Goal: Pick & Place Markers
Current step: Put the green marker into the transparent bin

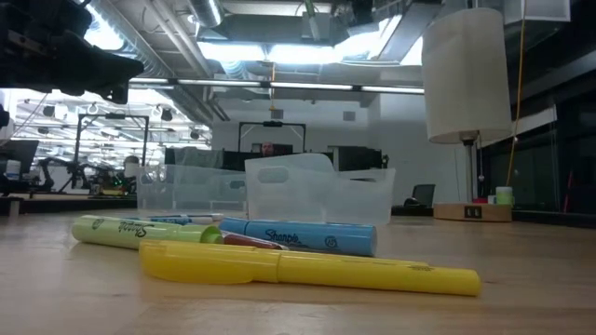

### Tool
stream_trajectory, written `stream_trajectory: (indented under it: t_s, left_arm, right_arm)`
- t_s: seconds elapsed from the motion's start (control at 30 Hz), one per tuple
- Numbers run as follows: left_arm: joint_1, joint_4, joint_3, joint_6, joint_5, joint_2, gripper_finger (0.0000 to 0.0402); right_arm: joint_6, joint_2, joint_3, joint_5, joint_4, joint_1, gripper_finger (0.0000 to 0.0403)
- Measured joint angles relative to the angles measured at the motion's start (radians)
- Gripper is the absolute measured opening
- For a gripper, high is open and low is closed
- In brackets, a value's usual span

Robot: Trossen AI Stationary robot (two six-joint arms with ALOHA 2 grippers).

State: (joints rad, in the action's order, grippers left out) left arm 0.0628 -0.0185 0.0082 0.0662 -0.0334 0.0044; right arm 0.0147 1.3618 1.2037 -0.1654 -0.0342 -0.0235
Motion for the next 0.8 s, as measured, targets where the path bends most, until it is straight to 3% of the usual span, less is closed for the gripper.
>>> stream_trajectory:
  t_s: [0.8]
  left_arm:
    - [0.000, 0.000, 0.000, 0.000, 0.000, 0.000, 0.0004]
  right_arm:
    - [0.064, 0.001, 0.000, 0.009, 0.001, -0.001, 0.0031]
